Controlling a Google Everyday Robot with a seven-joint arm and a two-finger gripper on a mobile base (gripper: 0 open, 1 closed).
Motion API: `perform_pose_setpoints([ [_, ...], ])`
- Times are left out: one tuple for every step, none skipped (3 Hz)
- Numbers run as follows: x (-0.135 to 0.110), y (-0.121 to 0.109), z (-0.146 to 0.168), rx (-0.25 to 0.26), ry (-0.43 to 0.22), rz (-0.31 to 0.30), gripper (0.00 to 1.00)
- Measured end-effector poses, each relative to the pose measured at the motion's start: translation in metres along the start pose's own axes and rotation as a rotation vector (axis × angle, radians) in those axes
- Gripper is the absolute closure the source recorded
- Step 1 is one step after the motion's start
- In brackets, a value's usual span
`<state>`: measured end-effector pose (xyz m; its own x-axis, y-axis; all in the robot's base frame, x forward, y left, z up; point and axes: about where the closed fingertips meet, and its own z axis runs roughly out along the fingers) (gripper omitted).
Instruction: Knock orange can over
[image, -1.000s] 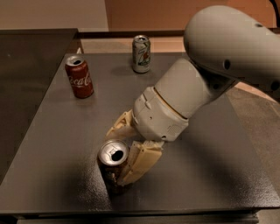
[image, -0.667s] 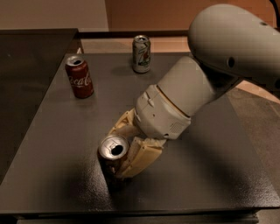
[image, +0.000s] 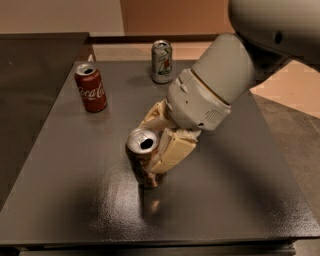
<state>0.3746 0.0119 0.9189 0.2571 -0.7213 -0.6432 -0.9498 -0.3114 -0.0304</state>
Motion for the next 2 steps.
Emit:
perform_pose_setpoints([
  [0.018, -0.025, -0.022, 0.065, 0.13, 0.013, 1.0],
  [0.035, -0.044, -0.04, 0.146, 0.281, -0.016, 1.0],
])
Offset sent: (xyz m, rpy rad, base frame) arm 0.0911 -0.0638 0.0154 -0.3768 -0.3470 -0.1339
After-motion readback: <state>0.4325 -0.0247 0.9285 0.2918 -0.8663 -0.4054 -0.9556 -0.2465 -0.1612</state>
